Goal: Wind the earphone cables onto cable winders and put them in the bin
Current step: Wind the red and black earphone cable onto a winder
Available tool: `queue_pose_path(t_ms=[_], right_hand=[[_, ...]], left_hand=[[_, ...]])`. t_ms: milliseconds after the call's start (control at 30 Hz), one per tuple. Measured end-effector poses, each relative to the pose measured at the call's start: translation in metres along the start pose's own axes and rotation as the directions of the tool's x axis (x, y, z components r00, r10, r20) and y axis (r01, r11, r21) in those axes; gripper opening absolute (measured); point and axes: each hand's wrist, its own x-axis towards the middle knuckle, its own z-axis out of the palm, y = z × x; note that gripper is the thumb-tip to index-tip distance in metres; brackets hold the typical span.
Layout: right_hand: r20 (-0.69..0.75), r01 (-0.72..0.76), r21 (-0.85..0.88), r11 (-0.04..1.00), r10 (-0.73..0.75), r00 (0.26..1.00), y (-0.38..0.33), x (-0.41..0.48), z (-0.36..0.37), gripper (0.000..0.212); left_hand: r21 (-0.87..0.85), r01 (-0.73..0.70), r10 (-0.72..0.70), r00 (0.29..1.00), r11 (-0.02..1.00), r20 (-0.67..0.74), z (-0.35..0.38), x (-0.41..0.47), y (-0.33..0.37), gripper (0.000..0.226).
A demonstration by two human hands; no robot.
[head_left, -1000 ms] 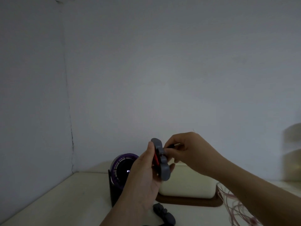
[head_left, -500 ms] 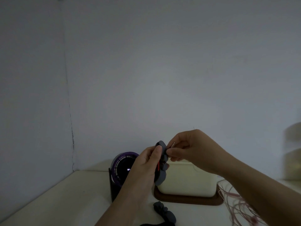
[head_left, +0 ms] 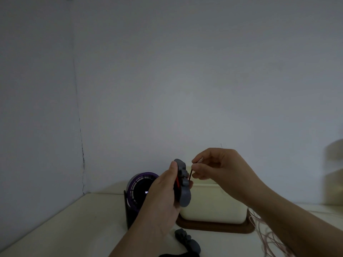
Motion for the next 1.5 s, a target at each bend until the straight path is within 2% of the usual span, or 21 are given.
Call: queue_pose_path(t_ms=[233,367,500,600,700,833,1000,1133,1300,1433,1500], right_hand=[[0.019,0.055,-0.093,0.994,-0.053,0.998,-0.007,-0.004,0.004,0.015],[0.010,0.102,-0.214,0.971,-0.102,0.995,-0.010,-0.005,0.006,0.014],[0.019,0.148,-0.284,0.947,-0.149,0.989,-0.011,-0.007,0.007,0.021],[0.003,0.209,-0.305,0.929,-0.219,0.976,-0.011,-0.010,0.011,0.018],[-0.059,0.278,-0.286,0.917,-0.307,0.950,-0.009,-0.014,0.014,0.028],[-0.078,0.337,-0.238,0.911,-0.364,0.928,-0.003,-0.015,0.017,0.028],[-0.100,0.381,-0.193,0.904,-0.404,0.909,0.006,-0.014,0.021,0.018],[-0.135,0.410,-0.169,0.896,-0.433,0.891,0.007,-0.013,0.025,0.021],[-0.166,0.411,-0.161,0.897,-0.435,0.885,0.010,-0.012,0.030,0.021],[-0.162,0.432,-0.195,0.880,-0.464,0.871,0.012,-0.012,0.032,0.024],[-0.133,0.412,-0.199,0.889,-0.441,0.887,0.014,-0.011,0.029,0.023]], left_hand=[[0.222,-0.040,0.044,0.999,0.974,-0.015,0.000,-0.002,-0.005,0.034],[0.388,-0.109,0.144,0.988,0.915,-0.062,0.004,-0.007,-0.003,0.033],[0.461,-0.165,0.236,0.967,0.872,-0.100,0.007,-0.012,-0.003,0.029],[0.433,-0.186,0.257,0.960,0.882,-0.112,0.013,-0.016,-0.001,0.022],[0.303,-0.192,0.244,0.959,0.933,-0.144,0.018,-0.016,0.001,0.018],[0.223,-0.213,0.252,0.954,0.951,-0.165,0.021,-0.014,0.005,0.021],[0.324,-0.283,0.344,0.928,0.903,-0.146,0.022,-0.014,0.005,0.021],[0.354,-0.333,0.405,0.901,0.874,-0.155,0.026,-0.019,-0.002,0.017],[0.368,-0.368,0.448,0.880,0.854,-0.159,0.031,-0.022,-0.004,0.025],[0.331,-0.352,0.422,0.890,0.876,-0.170,0.031,-0.020,-0.008,0.025],[0.275,-0.336,0.391,0.903,0.901,-0.178,0.028,-0.018,-0.010,0.026]])
